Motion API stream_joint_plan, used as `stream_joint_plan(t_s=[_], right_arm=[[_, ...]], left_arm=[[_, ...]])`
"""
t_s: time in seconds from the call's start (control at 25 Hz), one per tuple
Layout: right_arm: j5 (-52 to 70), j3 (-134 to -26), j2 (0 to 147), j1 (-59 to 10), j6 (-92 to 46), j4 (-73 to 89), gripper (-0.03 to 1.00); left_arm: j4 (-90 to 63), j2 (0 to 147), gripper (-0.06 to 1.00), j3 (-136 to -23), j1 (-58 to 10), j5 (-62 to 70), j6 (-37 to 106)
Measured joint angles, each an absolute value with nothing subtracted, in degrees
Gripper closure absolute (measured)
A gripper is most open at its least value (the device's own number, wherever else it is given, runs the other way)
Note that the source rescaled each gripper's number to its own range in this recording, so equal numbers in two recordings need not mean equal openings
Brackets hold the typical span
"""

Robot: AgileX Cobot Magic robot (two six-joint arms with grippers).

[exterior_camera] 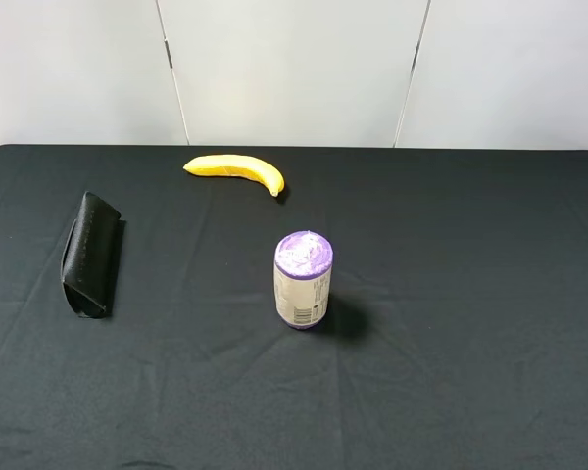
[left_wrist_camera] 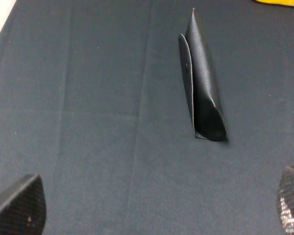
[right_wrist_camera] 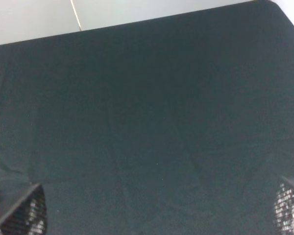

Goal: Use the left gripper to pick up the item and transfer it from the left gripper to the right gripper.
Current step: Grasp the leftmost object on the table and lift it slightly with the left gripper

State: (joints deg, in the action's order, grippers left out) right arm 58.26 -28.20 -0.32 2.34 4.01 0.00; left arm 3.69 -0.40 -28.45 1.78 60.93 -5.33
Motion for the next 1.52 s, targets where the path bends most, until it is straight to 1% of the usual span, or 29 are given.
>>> stream_joint_plan(t_s=[1.52], right_arm=[[58.26, -28.2, -0.32, 2.34, 4.01, 0.0, -0.03]], left_arm=[[4.48, -0.4, 0.05, -28.45, 1.78, 60.93, -5.39]])
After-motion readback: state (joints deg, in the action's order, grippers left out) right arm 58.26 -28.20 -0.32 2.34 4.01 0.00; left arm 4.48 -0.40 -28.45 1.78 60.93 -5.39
